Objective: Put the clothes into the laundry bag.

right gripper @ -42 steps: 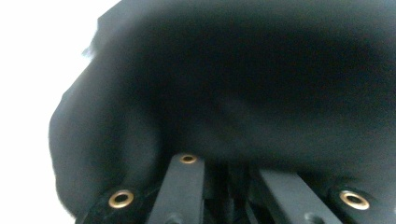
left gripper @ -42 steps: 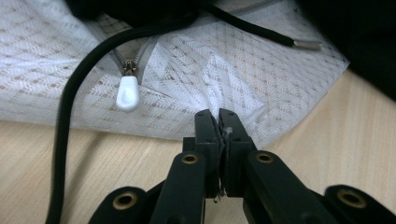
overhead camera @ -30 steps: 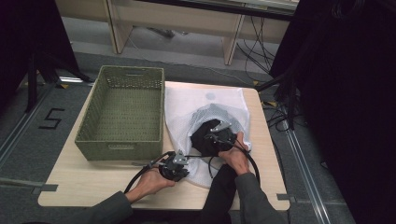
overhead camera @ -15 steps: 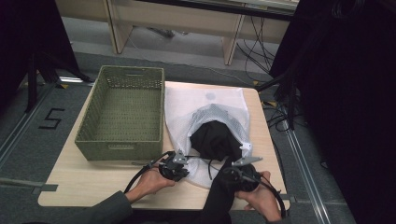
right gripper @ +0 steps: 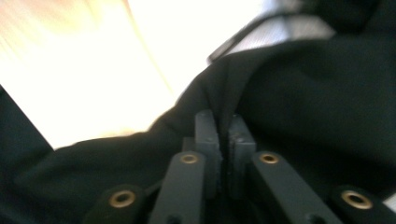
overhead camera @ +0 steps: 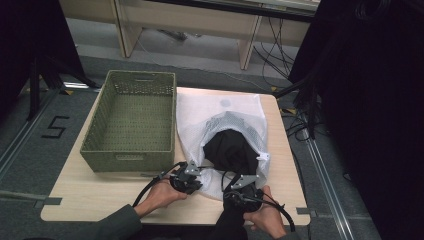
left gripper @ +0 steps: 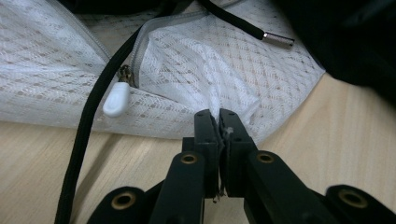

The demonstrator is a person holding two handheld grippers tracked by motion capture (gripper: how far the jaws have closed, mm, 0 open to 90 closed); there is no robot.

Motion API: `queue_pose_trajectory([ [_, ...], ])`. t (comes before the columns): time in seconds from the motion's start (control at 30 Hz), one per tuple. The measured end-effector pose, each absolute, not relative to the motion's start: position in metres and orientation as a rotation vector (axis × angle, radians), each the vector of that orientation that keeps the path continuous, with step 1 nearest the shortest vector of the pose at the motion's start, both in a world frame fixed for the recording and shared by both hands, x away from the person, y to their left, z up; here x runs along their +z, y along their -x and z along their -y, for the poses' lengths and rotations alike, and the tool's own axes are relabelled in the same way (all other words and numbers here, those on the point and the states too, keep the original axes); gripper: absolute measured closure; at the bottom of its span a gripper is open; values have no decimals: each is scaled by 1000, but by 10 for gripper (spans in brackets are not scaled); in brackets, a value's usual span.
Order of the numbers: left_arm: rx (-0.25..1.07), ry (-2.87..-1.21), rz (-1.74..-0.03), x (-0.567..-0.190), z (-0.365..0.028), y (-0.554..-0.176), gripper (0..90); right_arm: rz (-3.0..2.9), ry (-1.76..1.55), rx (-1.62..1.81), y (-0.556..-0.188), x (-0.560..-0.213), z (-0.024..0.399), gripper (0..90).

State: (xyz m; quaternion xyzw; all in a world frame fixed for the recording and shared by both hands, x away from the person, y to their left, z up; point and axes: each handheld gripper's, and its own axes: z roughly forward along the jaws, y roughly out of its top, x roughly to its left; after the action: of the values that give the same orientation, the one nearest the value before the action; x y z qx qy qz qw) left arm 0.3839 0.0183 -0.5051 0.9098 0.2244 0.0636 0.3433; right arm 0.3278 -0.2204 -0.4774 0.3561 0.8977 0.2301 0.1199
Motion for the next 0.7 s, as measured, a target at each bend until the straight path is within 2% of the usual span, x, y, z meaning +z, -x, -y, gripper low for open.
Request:
queue_pose_trajectory([
  [0.1, 168, -2367, -582, -505, -18, -384, 869, -2550, -1043, 763, -333, -466, 220, 885],
  [0.3, 180, -2370, -573, -505, -18, -383, 869, -2169, -1002, 950, -402, -407, 218, 886],
  [0.37, 173, -2362, -585, -505, -18, -382, 869, -2128, -1012, 972, -412, -405, 217, 886],
  [0.4, 175, -2368, -565, -505, -18, -384, 869, -2034, -1052, 1002, -436, -403, 219, 885],
  [0.43, 175, -2368, -565, -505, -18, -384, 869, -2034, -1052, 1002, -436, -403, 219, 885],
  [0.47, 173, -2369, -573, -505, -18, -384, 868, -1989, -1114, 1032, -452, -403, 224, 885],
  [0.53, 181, -2369, -569, -505, -17, -383, 868, -1979, -1180, 1092, -455, -402, 226, 885],
  [0.63, 194, -2374, -559, -505, -17, -382, 867, -1966, -1177, 1184, -450, -382, 234, 885],
  [0.67, 184, -2369, -570, -505, -17, -382, 866, -1943, -1201, 1286, -441, -359, 238, 885],
  [0.7, 184, -2369, -570, -505, -17, -382, 866, -1943, -1201, 1286, -441, -359, 238, 885],
])
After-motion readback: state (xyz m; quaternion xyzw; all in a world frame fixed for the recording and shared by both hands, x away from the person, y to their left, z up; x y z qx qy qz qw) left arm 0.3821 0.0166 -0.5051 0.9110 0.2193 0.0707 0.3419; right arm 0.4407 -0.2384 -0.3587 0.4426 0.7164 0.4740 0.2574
